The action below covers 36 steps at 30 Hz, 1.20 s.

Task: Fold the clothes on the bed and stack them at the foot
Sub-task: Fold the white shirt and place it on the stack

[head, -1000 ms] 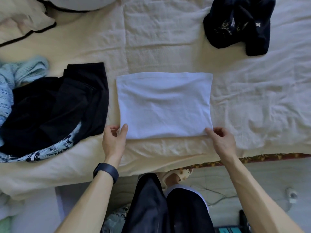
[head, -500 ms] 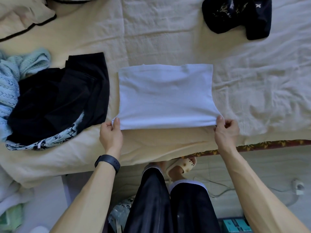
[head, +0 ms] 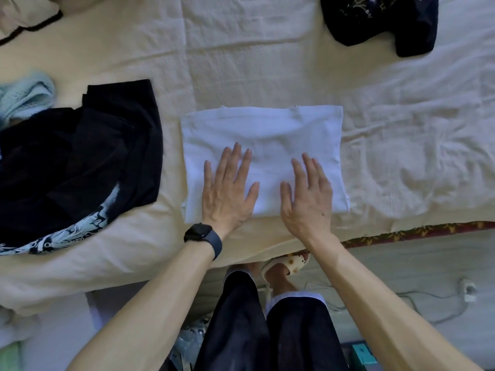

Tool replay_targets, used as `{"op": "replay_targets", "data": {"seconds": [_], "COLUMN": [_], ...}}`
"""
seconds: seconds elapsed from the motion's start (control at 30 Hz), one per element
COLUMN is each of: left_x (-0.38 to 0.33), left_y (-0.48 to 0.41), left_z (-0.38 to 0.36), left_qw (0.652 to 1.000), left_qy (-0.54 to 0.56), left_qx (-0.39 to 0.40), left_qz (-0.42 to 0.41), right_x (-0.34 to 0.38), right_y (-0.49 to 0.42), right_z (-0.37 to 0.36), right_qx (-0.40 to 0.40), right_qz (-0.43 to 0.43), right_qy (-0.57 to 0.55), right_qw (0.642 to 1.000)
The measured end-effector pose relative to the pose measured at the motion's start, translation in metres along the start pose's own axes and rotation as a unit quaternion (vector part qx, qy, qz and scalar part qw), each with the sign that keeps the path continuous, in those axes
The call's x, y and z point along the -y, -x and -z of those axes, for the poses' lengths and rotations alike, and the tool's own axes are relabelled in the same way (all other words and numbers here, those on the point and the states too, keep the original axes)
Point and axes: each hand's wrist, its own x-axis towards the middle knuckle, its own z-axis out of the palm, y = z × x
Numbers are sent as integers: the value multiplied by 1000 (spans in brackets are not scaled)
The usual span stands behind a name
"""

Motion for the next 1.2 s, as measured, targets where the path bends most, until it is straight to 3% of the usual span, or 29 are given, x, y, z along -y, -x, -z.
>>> {"op": "replay_targets", "data": {"seconds": [0.07, 0.17, 0.43, 0.5, 0.57, 0.67, 0.77, 0.9, 1.0, 1.2], "left_x": [-4, 19, 74, 54, 19, -28, -39, -63, -113, -181], "left_y": [-31, -65, -68, -61, -50, -25, -5, 6, 2, -10], "left_z": [-12, -24, -16, -14, -21, -39, -50, -53, -63, -64], "left_qw": [998, 996, 989, 991, 997, 999, 995, 990, 981, 986], "left_qy": [-38, -81, -40, -43, -38, -39, -82, -87, -89, -105], "left_qx": [37, 25, -52, -65, -54, 10, 58, 109, 158, 125], "left_qz": [-31, -29, 129, 108, 46, -30, -23, 10, -65, -17], "right_x": [23, 19, -72, -66, -49, -45, -88, -146, -189, -221], "right_y": [-25, -69, -135, -124, -98, -50, -31, -41, -53, -66], "right_z": [-24, -47, 3, 8, 1, -20, -13, 27, 57, 81], "right_qx": [38, 72, 55, 25, 13, 62, 137, 147, 175, 208], "right_qz": [63, 69, -107, -91, 4, 140, 94, 47, -23, 33], "right_qy": [34, 114, 168, 155, 141, 161, 178, 182, 164, 176], "right_qw": [997, 988, 978, 983, 990, 975, 970, 971, 971, 962]}}
